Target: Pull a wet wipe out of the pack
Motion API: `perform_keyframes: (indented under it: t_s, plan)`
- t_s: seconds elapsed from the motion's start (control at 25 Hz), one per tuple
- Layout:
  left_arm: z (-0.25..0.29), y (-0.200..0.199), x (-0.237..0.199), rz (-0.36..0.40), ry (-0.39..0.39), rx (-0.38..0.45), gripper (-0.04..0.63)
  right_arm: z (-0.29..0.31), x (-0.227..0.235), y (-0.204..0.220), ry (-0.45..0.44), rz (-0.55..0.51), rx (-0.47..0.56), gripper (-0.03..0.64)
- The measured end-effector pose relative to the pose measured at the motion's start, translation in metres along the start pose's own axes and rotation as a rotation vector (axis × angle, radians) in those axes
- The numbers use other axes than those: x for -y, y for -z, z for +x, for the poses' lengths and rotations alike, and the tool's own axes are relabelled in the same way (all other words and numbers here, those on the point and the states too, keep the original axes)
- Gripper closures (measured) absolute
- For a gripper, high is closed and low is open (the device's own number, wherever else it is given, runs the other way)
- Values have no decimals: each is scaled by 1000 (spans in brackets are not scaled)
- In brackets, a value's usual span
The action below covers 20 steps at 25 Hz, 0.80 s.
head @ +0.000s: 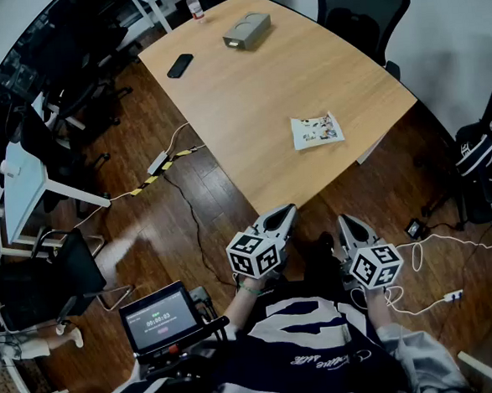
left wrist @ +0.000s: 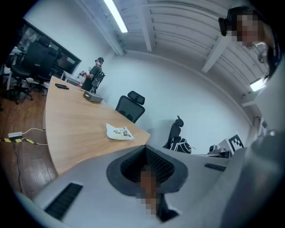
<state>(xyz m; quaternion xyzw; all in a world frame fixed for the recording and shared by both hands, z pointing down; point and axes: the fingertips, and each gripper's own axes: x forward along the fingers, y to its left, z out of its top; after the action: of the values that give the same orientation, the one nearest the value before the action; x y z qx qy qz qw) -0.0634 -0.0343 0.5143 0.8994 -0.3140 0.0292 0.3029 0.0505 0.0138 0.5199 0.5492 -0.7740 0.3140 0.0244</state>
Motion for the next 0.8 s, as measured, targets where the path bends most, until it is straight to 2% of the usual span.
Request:
perform_keyframes:
  t_s: [0.32, 0.52, 0.8]
  plan:
    - [97, -25, 20, -8, -55, 22, 592, 29, 75, -61, -116, -40, -64, 621]
    - [118, -14, 24, -19, -127, 3, 592, 42, 101, -66, -196, -36, -112, 621]
    - [125, -12, 12, -34, -224, -51, 592, 48, 123, -56, -227, 24, -167, 621]
